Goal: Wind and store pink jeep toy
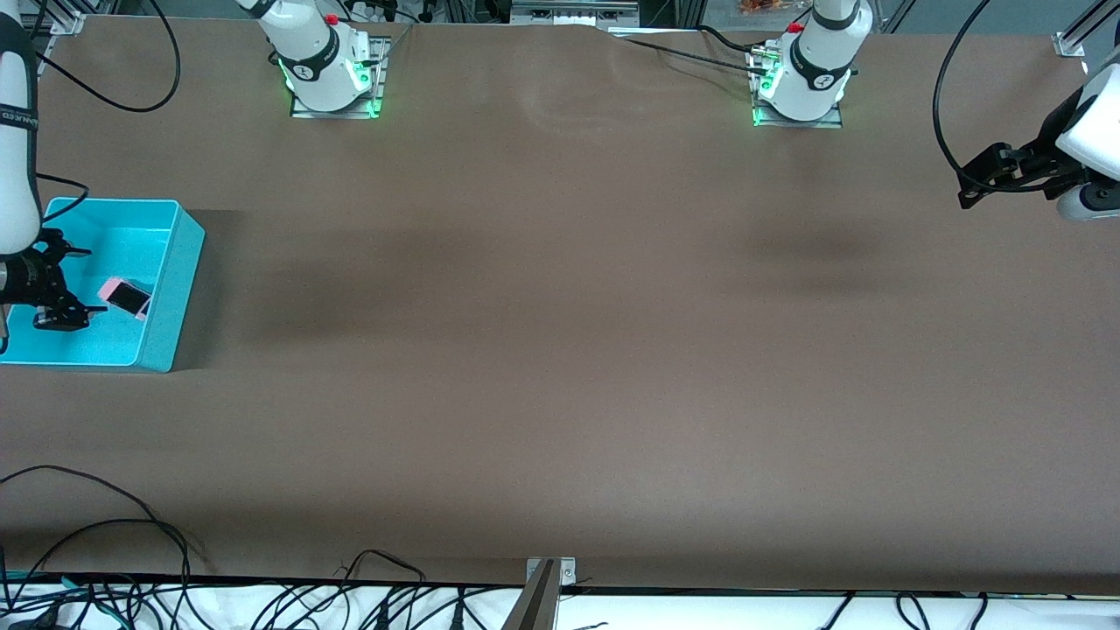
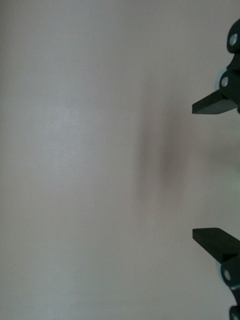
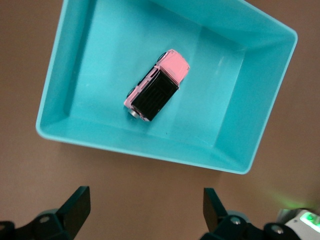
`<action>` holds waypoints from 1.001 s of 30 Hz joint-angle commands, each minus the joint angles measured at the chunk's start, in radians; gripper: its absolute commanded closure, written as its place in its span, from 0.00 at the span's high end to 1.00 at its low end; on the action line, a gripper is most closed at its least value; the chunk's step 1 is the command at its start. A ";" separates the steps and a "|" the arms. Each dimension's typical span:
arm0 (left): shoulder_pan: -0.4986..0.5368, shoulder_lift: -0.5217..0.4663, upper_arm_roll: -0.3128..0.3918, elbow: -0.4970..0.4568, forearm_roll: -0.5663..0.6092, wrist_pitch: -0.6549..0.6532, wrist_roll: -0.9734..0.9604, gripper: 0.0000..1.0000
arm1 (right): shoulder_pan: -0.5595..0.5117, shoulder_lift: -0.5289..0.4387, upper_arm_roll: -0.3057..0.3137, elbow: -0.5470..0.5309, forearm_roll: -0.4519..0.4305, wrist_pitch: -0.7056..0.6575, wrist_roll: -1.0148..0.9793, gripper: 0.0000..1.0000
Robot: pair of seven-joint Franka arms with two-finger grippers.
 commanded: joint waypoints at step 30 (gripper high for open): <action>0.057 0.010 0.000 0.030 -0.131 -0.029 0.015 1.00 | 0.085 -0.430 0.139 -0.253 -0.010 0.188 -0.488 1.00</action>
